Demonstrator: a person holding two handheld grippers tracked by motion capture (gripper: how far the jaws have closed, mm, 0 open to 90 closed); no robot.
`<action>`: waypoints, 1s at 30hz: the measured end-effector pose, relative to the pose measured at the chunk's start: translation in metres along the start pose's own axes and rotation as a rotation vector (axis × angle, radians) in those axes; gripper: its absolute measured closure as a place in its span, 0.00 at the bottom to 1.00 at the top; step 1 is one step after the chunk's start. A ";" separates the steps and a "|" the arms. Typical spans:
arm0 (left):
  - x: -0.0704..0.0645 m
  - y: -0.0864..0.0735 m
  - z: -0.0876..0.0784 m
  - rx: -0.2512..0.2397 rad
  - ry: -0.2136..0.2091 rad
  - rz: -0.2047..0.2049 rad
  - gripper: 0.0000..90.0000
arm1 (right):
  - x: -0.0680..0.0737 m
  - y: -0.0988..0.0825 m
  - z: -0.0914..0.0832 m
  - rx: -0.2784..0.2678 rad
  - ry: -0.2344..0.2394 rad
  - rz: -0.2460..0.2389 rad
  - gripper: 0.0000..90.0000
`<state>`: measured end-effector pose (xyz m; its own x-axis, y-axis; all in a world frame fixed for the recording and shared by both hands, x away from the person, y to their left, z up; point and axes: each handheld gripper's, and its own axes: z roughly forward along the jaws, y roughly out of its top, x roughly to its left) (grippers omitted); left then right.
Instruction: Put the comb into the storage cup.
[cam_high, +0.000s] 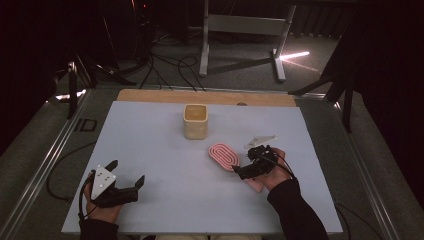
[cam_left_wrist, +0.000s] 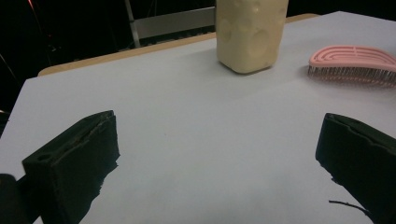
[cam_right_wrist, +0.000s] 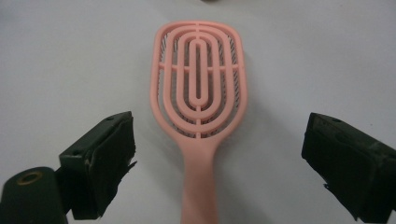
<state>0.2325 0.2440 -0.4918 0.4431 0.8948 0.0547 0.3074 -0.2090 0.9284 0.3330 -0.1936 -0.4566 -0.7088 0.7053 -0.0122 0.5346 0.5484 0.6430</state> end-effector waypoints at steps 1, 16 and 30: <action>0.000 0.000 0.000 0.000 -0.002 -0.001 0.00 | 0.000 0.000 0.001 0.004 0.002 0.001 0.11; -0.001 -0.001 0.002 0.008 -0.011 -0.001 0.00 | -0.004 0.001 0.020 0.094 0.014 -0.020 0.11; -0.002 -0.001 0.003 0.013 -0.016 0.001 0.00 | 0.000 -0.002 0.035 0.196 0.082 -0.057 0.28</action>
<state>0.2341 0.2413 -0.4946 0.4570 0.8881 0.0492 0.3180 -0.2147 0.9234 0.3481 -0.1791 -0.4843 -0.7715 0.6358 0.0233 0.5659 0.6691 0.4816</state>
